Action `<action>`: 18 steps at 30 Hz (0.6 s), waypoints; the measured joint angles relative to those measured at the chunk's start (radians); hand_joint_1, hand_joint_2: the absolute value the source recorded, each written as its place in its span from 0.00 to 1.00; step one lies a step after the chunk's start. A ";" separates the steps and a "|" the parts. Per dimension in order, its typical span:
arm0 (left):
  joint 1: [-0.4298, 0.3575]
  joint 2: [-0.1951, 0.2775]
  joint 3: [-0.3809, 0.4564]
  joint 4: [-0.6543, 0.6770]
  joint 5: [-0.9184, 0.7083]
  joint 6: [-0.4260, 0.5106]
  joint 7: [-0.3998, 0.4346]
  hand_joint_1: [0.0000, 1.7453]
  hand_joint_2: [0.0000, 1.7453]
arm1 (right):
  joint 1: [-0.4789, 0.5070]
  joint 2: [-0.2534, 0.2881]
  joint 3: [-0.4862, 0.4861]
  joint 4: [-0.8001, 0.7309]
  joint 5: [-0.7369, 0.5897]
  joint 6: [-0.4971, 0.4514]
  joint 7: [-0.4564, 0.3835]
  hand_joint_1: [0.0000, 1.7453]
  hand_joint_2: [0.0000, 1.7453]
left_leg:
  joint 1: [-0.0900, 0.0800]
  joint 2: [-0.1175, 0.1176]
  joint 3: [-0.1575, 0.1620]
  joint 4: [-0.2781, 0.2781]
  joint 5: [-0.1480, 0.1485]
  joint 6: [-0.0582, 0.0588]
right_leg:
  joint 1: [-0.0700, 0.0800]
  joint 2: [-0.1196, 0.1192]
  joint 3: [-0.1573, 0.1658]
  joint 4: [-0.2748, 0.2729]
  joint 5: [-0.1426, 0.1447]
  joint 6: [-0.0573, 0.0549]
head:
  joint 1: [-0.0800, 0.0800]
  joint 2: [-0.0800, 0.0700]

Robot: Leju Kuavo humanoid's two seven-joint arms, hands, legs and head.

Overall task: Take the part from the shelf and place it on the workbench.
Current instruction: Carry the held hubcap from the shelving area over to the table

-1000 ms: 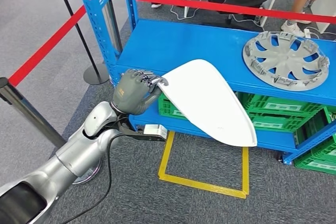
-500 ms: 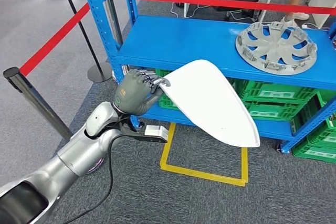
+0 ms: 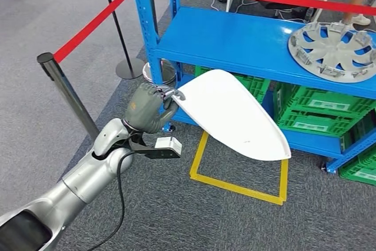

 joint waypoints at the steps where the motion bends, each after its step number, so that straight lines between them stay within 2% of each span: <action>1: 0.001 -0.002 0.001 0.000 0.002 -0.004 0.003 1.00 1.00 | -0.001 0.000 0.000 0.000 -0.001 0.002 0.001 0.00 1.00 | 0.002 -0.008 -0.004 -0.001 0.006 0.005 | -0.001 0.017 -0.020 0.048 -0.031 0.004 | 0.001 0.000; 3: 0.004 -0.007 0.002 0.001 0.008 -0.013 0.005 1.00 1.00 | -0.005 0.000 0.000 0.000 -0.002 0.005 0.002 0.00 1.00 | 0.002 -0.025 -0.013 -0.001 0.014 0.010 | 0.000 0.039 -0.069 0.182 -0.102 0.009 | 0.002 0.000; 4: 0.006 -0.008 0.002 0.002 0.013 -0.020 0.004 1.00 1.00 | -0.008 0.000 0.000 0.000 -0.002 0.006 0.003 0.00 1.00 | 0.002 -0.034 -0.017 -0.001 0.017 0.011 | 0.000 0.042 -0.086 0.232 -0.121 0.010 | 0.002 0.000; 5: 0.008 -0.008 0.003 0.003 0.019 -0.026 0.002 1.00 1.00 | -0.010 0.000 0.000 0.000 -0.001 0.008 0.004 0.00 1.00 | 0.002 -0.044 -0.020 0.000 0.021 0.009 | 0.000 0.043 -0.087 0.248 -0.121 0.010 | 0.002 0.000; 6: 0.010 -0.008 0.005 0.004 0.026 -0.031 -0.003 1.00 1.00 | -0.010 0.000 0.000 0.000 0.000 0.010 0.005 0.00 1.00 | 0.002 -0.056 -0.022 0.000 0.024 0.007 | -0.001 0.045 -0.068 0.224 -0.104 0.009 | 0.002 0.000; 7: 0.011 -0.008 0.008 0.005 0.033 -0.031 -0.011 1.00 1.00 | -0.009 0.000 0.000 0.000 0.001 0.012 0.006 0.00 1.00 | 0.003 -0.068 -0.023 0.001 0.026 0.005 | -0.002 0.052 -0.031 0.163 -0.073 0.008 | 0.002 0.000; 9: 0.011 -0.008 0.016 0.005 0.043 -0.023 -0.028 1.00 1.00 | -0.005 0.000 0.000 0.000 0.004 0.013 0.009 0.00 1.00 | 0.004 -0.091 -0.029 0.004 0.031 -0.003 | -0.008 0.090 0.047 0.026 -0.032 0.004 | 0.002 0.000; 10: 0.010 -0.008 0.019 0.005 0.044 -0.016 -0.035 1.00 1.00 | -0.003 0.000 0.000 0.000 0.004 0.013 0.010 0.00 1.00 | 0.005 -0.101 -0.035 0.007 0.034 -0.008 | -0.010 0.106 0.069 -0.016 -0.026 0.002 | 0.002 0.000; 11: 0.010 -0.009 0.022 0.005 0.043 -0.010 -0.039 1.00 1.00 | -0.001 0.001 0.000 0.000 0.004 0.014 0.010 0.00 1.00 | 0.006 -0.109 -0.042 0.009 0.038 -0.014 | -0.010 0.115 0.076 -0.032 -0.029 -0.002 | 0.001 0.000; 13: 0.014 -0.007 0.029 0.006 0.045 -0.007 -0.040 1.00 1.00 | 0.000 0.002 0.000 0.000 0.004 0.014 0.011 0.00 1.00 | 0.010 -0.124 -0.054 0.009 0.045 -0.026 | -0.007 0.103 0.072 -0.034 -0.026 -0.012 | 0.001 0.000; 15: 0.017 -0.005 0.038 0.006 0.050 -0.009 -0.037 1.00 1.00 | -0.001 0.003 0.000 0.000 0.004 0.015 0.011 0.00 1.00 | 0.010 -0.104 -0.071 0.033 0.028 -0.037 | -0.009 0.084 0.071 -0.038 -0.020 -0.025 | -0.004 0.000; 16: 0.017 -0.005 0.041 0.006 0.053 -0.010 -0.035 1.00 1.00 | 0.000 0.004 0.000 0.000 0.004 0.015 0.011 0.00 1.00 | 0.009 -0.084 -0.091 0.072 0.004 -0.042 | -0.010 0.072 0.071 -0.042 -0.017 -0.031 | -0.007 0.000; 17: 0.017 -0.005 0.043 0.006 0.055 -0.012 -0.034 1.00 1.00 | 0.000 0.005 0.000 0.000 0.003 0.015 0.011 0.00 1.00 | 0.008 -0.060 -0.121 0.133 -0.029 -0.046 | -0.009 0.061 0.070 -0.043 -0.016 -0.034 | -0.011 0.000; 18: 0.017 -0.005 0.043 0.006 0.058 -0.017 -0.032 1.00 1.00 | 0.001 0.005 0.000 0.000 0.003 0.015 0.011 0.00 1.00 | 0.009 -0.046 -0.156 0.203 -0.060 -0.049 | -0.009 0.048 0.069 -0.043 -0.016 -0.036 | -0.014 0.000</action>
